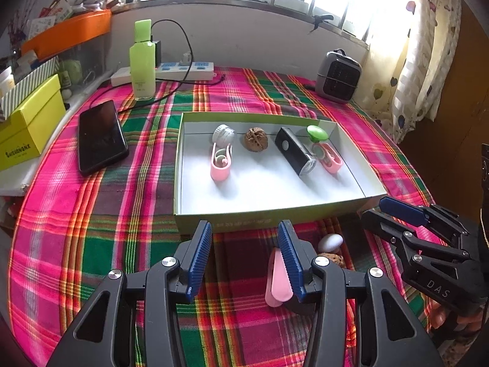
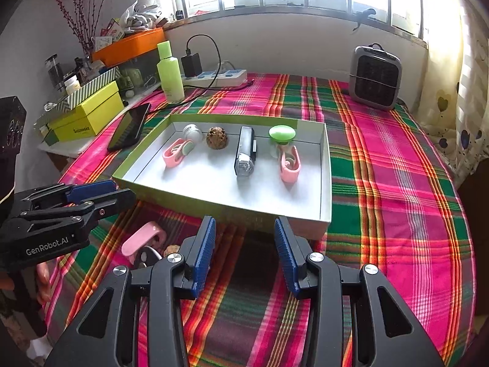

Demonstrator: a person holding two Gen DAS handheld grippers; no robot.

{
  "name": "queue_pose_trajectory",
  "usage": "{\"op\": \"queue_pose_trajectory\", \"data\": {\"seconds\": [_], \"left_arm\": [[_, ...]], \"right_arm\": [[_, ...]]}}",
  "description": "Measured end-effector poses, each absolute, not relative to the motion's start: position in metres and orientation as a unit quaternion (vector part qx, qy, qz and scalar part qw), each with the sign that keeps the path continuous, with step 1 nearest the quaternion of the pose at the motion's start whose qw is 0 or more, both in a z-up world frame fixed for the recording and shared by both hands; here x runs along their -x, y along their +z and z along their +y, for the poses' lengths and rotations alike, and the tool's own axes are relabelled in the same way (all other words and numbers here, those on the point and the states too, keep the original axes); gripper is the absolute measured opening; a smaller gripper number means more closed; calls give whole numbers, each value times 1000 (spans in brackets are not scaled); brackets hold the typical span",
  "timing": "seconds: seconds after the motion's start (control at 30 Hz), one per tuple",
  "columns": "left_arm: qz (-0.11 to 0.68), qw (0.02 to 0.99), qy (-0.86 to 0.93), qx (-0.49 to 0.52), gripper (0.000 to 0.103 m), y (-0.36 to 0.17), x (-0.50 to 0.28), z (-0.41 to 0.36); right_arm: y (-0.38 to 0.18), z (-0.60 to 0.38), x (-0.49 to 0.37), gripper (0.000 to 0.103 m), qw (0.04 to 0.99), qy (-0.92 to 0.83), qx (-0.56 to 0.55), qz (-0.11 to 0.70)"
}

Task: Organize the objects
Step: 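Withdraw both open tools from the box toward the remaining items, then grasp the pink rectangular piece with the left tool while the right tool grasps the black round disc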

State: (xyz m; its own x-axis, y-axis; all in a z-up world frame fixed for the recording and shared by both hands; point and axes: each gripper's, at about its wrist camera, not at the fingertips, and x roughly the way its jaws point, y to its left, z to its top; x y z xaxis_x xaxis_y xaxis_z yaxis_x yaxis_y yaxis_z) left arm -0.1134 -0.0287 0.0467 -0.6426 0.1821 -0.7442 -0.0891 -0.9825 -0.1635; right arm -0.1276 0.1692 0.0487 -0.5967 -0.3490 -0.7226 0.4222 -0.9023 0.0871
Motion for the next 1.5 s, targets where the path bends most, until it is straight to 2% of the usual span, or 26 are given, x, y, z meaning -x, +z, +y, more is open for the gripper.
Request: {"op": "queue_pose_trajectory", "data": {"seconds": [0.6,1.07,1.5], "left_arm": [[-57,102,889,443,44,24,109,-12],[-60,73,884,457,44,16,112,-25],[-58,31,890,451,44,13,104,-54]], "right_arm": [[36,172,104,42,218,-887,-406,33],[33,168,102,41,226,-883,-411,28],[31,156,90,41,273,-867,-416,5]]}}
